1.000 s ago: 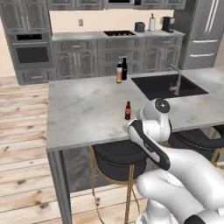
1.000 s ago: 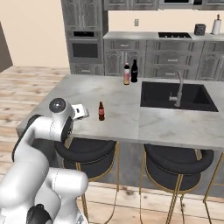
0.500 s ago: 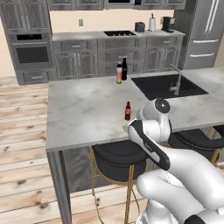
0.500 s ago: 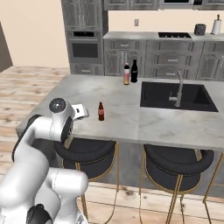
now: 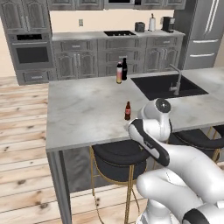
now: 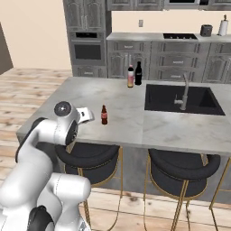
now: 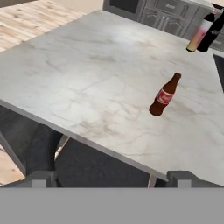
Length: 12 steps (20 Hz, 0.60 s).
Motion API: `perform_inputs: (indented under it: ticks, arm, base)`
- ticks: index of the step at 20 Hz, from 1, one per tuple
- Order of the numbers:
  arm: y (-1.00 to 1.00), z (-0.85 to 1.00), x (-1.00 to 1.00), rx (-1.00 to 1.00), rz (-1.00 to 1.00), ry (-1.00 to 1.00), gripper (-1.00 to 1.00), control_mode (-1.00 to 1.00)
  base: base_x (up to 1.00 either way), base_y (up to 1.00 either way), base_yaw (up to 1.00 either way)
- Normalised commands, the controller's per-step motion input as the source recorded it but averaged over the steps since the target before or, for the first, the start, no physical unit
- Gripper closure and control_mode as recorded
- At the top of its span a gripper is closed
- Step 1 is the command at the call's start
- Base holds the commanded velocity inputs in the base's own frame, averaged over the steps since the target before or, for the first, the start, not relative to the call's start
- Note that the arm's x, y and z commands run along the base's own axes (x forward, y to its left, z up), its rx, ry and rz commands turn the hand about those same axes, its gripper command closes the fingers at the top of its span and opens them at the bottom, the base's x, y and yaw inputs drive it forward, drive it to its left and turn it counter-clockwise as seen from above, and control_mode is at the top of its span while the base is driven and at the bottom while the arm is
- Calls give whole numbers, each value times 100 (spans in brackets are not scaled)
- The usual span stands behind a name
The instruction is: Place the large bottle from the dining counter next to the other large bottle outside the sink, and place the small bottle from the dining counter next to the other small bottle inside the sink.
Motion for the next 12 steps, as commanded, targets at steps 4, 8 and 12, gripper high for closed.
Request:
perform_inputs:
  ticks: [4,8,12]
  arm:
    - [-10,0,11,0,-2,0,-100,-100]
    - [-2,0,16,0,-4,1,-100,-100]
    - [0,0,15,-1,-5,4,-100,-100]
  base:
    - [0,0,0]
    - [0,0,0]
    - [0,0,0]
